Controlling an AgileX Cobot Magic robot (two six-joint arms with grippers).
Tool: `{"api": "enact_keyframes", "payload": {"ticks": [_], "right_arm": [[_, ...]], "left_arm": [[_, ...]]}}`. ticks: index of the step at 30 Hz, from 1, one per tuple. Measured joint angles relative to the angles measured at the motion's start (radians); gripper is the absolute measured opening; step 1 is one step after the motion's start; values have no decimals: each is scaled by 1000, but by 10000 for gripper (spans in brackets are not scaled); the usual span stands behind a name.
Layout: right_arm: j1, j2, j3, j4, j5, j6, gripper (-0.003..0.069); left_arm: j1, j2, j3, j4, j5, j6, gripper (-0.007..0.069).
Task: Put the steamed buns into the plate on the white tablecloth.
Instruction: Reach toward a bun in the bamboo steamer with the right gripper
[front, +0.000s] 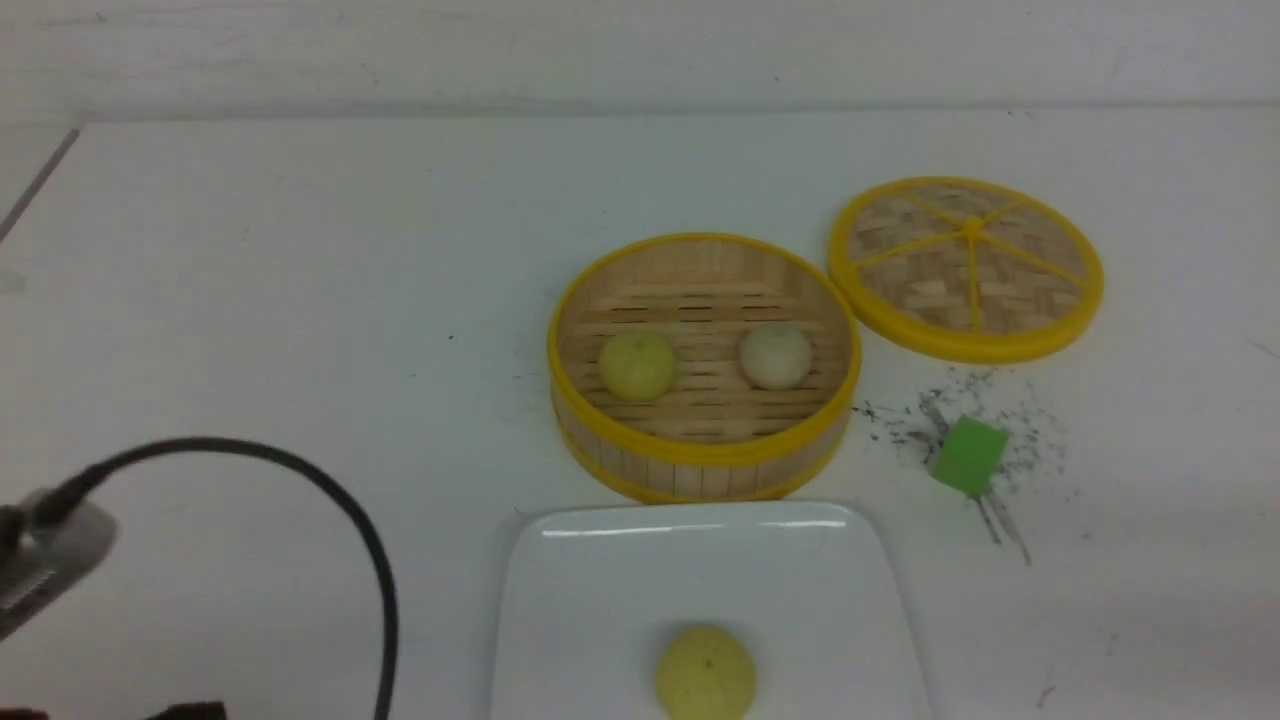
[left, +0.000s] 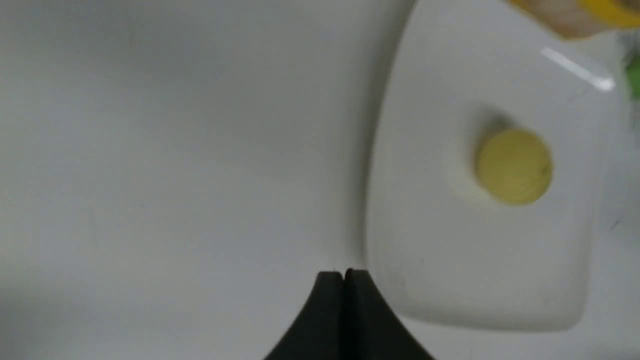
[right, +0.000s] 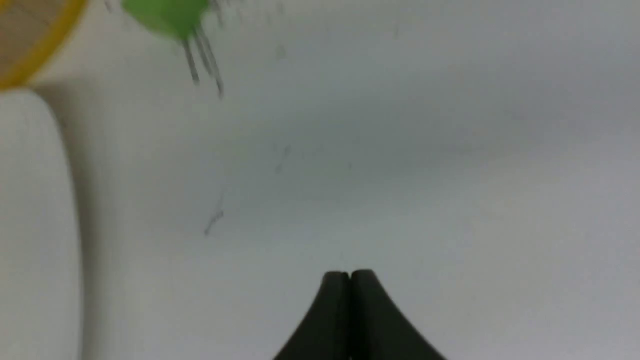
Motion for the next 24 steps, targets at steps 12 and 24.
{"api": "enact_keyframes", "payload": {"ticks": [12, 24], "right_arm": [[1, 559, -311, 781, 46, -824, 34], [275, 1035, -825, 540, 34, -718, 67]], "left_arm": [[0, 239, -49, -24, -28, 147, 13], [0, 239, -50, -24, -50, 148, 36]]}}
